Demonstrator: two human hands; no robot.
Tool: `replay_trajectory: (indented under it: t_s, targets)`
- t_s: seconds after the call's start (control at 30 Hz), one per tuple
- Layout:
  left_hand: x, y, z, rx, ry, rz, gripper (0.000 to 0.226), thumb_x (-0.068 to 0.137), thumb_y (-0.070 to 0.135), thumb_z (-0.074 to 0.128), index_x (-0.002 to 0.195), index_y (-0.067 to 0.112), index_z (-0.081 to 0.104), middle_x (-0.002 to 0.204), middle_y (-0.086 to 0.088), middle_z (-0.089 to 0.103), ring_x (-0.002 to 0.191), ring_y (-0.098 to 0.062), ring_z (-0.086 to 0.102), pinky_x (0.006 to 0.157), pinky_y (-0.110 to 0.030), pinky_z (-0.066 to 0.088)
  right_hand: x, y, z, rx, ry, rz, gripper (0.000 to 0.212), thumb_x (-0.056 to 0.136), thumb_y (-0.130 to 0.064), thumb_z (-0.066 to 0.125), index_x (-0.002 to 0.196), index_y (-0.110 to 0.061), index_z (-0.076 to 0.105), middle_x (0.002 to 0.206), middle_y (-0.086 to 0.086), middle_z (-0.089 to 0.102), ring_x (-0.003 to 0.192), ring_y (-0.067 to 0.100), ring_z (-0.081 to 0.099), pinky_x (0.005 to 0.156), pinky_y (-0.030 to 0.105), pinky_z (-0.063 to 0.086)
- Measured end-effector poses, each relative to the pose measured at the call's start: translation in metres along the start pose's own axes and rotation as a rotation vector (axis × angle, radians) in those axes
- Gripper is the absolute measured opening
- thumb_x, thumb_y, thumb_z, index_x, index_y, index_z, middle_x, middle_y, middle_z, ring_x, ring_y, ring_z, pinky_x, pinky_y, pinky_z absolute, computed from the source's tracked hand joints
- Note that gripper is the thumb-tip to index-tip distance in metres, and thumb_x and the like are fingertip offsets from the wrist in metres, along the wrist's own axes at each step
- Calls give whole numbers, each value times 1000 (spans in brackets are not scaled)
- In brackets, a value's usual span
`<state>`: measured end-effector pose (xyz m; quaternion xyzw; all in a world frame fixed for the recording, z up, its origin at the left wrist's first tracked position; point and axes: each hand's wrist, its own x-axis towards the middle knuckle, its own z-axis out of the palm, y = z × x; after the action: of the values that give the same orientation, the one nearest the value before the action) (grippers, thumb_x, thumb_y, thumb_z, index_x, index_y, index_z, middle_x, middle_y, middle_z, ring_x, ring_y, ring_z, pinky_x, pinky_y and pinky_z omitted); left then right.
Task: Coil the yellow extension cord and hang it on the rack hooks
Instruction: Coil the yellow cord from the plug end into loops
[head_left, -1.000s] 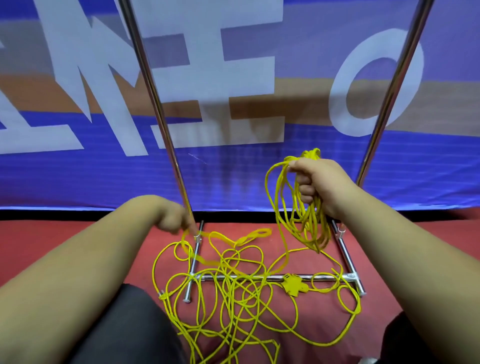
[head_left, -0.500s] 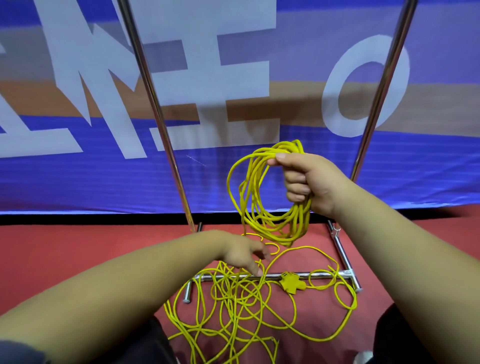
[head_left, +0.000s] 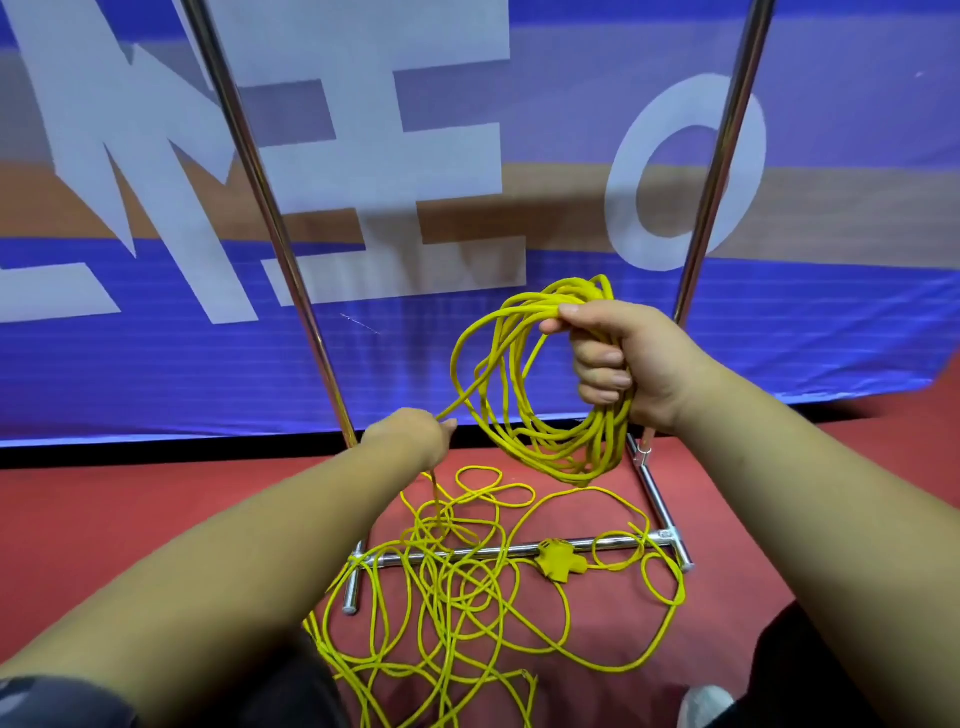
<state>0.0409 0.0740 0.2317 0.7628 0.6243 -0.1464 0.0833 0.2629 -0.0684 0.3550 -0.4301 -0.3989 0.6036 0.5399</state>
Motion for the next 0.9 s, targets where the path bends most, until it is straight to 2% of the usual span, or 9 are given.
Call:
replay_trajectory:
  t_s: [0.1, 0.2, 0.3, 0.37, 0.43, 0.6, 0.7, 0.8, 0.9]
  targets:
    - [13, -21, -10, 143, 22, -22, 66, 102, 67, 27, 130, 21, 65, 135, -3, 63, 125, -32, 61, 98, -42, 47, 0, 1, -5, -2, 16, 13, 29, 104, -31, 53, 96, -10, 72, 50, -7, 22, 34, 8, 18, 38, 23, 19]
    - [29, -37, -17, 219, -93, 118, 56, 107, 56, 30, 134, 21, 64, 126, -7, 66, 121, -34, 62, 101, -42, 51, 1, 3, -10, 6, 26, 20, 29, 104, -31, 53, 96, -10, 71, 49, -7, 23, 34, 8, 19, 38, 23, 19]
    - [30, -52, -21, 208, -314, 282, 31, 107, 46, 50, 124, 31, 72, 102, 1, 69, 108, -24, 67, 96, -36, 52, 5, 3, -14, 11, 51, 13, 28, 105, -31, 54, 96, -10, 71, 50, -6, 22, 35, 9, 17, 39, 24, 19]
    - [30, -64, -17, 122, -415, 386, 18, 102, 41, 63, 112, 37, 77, 104, 6, 75, 99, -12, 69, 100, -35, 53, 9, 3, -15, 13, 89, 7, 28, 105, -31, 54, 96, -11, 71, 51, -6, 22, 35, 9, 18, 39, 23, 20]
    - [30, -71, -16, -38, -450, 411, 11, 99, 33, 69, 102, 32, 79, 94, 9, 77, 79, 1, 69, 87, -29, 54, 13, 3, -16, 28, 140, -1, 28, 106, -32, 54, 95, -12, 71, 51, -6, 23, 35, 9, 19, 39, 23, 21]
    - [31, -64, -36, -640, -172, 286, 32, 101, 36, 67, 97, 5, 73, 76, -10, 76, 66, -20, 74, 58, -28, 57, 26, 8, -21, 93, 276, -12, 26, 106, -33, 55, 96, -13, 68, 51, -6, 27, 35, 9, 22, 39, 23, 23]
    - [27, -58, -51, -849, 64, 139, 44, 104, 45, 58, 93, 5, 72, 65, -13, 63, 48, -21, 62, 46, -28, 51, 33, 13, -25, 86, 316, 1, 24, 105, -34, 57, 97, -14, 68, 52, -6, 30, 37, 10, 25, 41, 24, 26]
    - [24, -55, -67, -1056, 250, 52, 48, 105, 48, 50, 91, 10, 75, 68, -7, 60, 46, -20, 49, 44, -25, 40, 36, 16, -25, 29, 331, 21, 21, 105, -32, 58, 100, -14, 68, 53, -5, 35, 39, 11, 28, 42, 25, 29]
    - [19, -53, -75, -1298, 243, 9, 48, 108, 47, 47, 99, 8, 74, 73, -5, 57, 51, -19, 47, 46, -26, 44, 39, 22, -21, -10, 345, 36, 17, 104, -28, 61, 101, -14, 70, 58, -3, 44, 42, 11, 35, 43, 24, 31]
